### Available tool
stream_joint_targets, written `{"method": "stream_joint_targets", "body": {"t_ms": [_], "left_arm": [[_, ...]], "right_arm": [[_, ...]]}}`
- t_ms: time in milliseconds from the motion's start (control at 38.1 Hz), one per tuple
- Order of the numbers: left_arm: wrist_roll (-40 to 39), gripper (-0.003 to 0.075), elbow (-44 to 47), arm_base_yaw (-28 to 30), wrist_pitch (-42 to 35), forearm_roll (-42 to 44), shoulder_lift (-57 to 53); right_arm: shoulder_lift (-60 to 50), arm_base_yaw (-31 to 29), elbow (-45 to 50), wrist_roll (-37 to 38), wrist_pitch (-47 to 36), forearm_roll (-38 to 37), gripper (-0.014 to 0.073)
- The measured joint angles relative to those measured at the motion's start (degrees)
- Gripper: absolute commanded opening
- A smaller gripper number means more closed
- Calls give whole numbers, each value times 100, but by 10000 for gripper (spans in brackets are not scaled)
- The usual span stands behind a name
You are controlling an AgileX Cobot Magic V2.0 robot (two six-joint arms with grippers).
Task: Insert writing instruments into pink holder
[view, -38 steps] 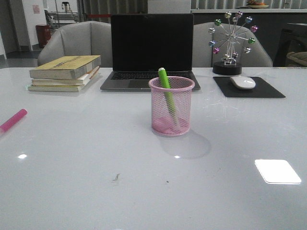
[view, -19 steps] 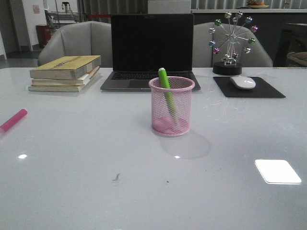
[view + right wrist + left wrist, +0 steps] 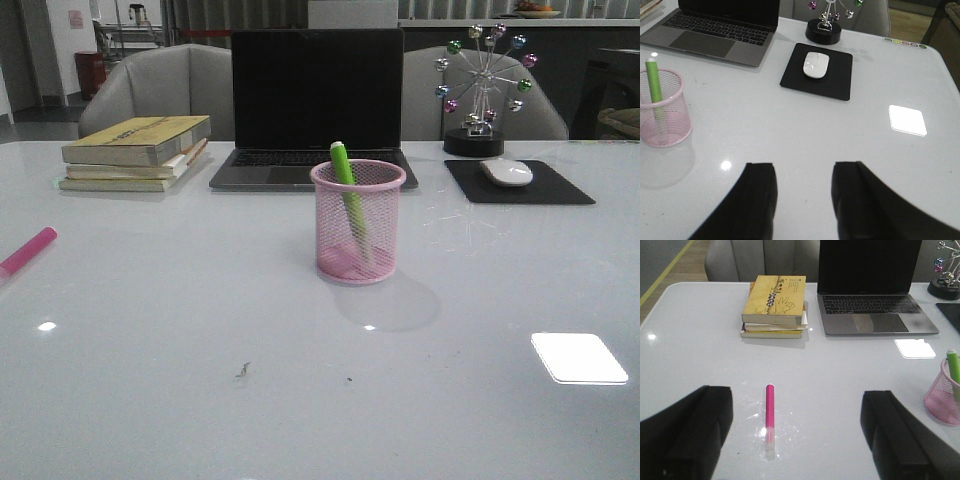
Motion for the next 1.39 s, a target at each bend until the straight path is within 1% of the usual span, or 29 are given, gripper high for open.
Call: {"method": "stream_joint_targets", "body": {"t_ms": [1050, 1391], "left_arm": [[0, 583, 0, 0, -80, 0, 13], [0, 583, 0, 0, -319, 0, 481]], "right_arm": [[0, 0, 4, 0, -10, 0, 395], [0, 0, 4, 0, -10, 0, 395]]}}
